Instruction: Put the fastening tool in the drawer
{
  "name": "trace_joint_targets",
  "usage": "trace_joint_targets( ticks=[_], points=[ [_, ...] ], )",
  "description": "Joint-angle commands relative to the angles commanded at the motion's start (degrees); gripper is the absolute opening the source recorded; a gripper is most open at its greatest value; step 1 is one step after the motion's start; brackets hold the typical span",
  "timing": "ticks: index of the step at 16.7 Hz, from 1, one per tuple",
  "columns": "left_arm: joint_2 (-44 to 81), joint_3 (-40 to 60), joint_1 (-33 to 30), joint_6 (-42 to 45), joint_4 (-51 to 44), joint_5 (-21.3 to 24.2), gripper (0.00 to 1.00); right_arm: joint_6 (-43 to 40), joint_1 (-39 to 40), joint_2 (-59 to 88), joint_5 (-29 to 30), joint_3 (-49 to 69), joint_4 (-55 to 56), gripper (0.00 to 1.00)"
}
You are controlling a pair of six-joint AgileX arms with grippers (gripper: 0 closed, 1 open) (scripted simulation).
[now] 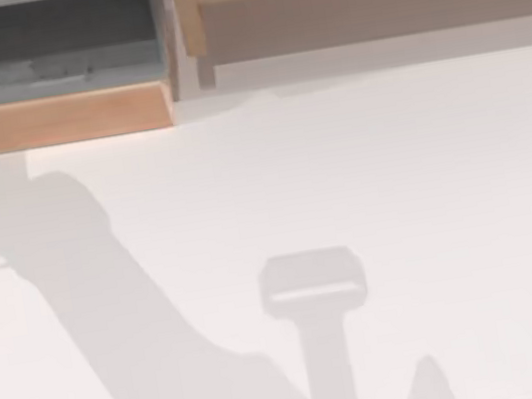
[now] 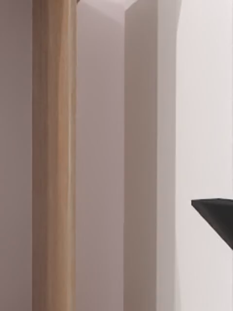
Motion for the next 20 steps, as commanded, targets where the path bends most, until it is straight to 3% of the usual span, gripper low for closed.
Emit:
trace_joint_targets(
  ticks=[7,11,15,20],
  points=[
    [0.0,0.0,-0.1,0.0,0.0,0.0,1.00,0.0,0.0,0.0,0.0,0.0,0.0,1.00],
    [-4.9,-4.8,0.3,3.2,5.6,1.5,1.00,0.0,0.0,0.0,0.0,0.0,0.0,1.00],
    [-15.0,-14.5,1.9,11.5,20.9,5.1,1.00,0.0,0.0,0.0,0.0,0.0,0.0,1.00],
    [-27.9,-31.6,8.9,26.3,52.8,11.6,1.00,0.0,0.0,0.0,0.0,0.0,0.0,1.00]
  ],
)
